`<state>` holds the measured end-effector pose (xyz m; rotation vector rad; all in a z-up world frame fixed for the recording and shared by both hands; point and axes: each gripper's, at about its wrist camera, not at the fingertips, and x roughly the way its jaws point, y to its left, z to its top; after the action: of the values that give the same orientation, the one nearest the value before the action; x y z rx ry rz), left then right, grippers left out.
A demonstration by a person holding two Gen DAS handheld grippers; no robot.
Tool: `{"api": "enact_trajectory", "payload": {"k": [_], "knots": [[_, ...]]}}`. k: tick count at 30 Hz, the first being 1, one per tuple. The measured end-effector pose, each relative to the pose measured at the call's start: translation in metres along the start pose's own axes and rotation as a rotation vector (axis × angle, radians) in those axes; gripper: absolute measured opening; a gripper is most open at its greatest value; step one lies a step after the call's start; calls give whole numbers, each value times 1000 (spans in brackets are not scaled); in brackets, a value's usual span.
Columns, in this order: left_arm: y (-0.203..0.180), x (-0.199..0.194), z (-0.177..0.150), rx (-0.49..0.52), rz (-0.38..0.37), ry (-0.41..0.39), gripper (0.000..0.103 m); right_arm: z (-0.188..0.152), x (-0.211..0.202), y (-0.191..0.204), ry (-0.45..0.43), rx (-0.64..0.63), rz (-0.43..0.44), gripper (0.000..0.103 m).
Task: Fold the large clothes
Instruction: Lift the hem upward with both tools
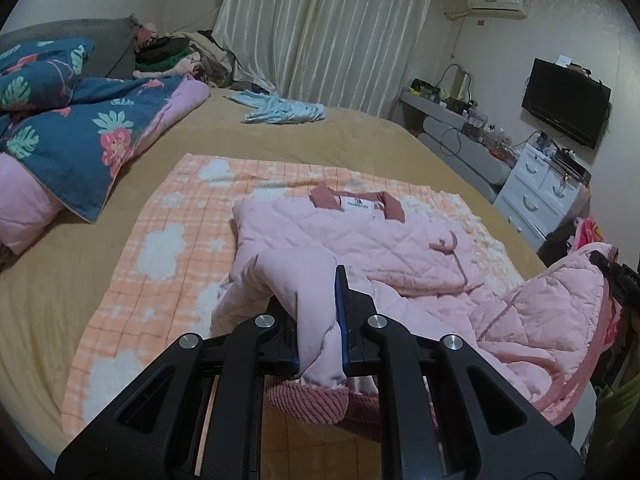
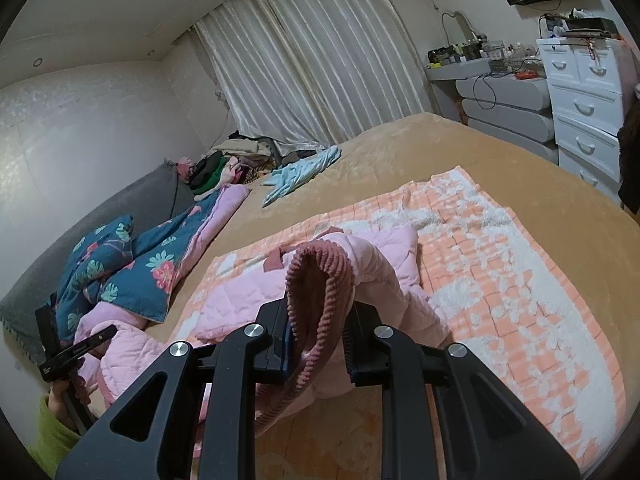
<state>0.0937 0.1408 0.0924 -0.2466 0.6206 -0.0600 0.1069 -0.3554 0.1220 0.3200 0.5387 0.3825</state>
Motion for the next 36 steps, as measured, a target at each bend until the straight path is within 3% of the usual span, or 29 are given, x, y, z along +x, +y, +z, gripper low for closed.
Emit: {"api": "enact_trajectory", "payload": {"k": [17,36], "knots": [[9,21,44,-30,45,-36,6,41,27,-5,-45,41,-19,18],[6,68,64,24,123,-25,7,70,90,-27,24,66,-85,18]]}}
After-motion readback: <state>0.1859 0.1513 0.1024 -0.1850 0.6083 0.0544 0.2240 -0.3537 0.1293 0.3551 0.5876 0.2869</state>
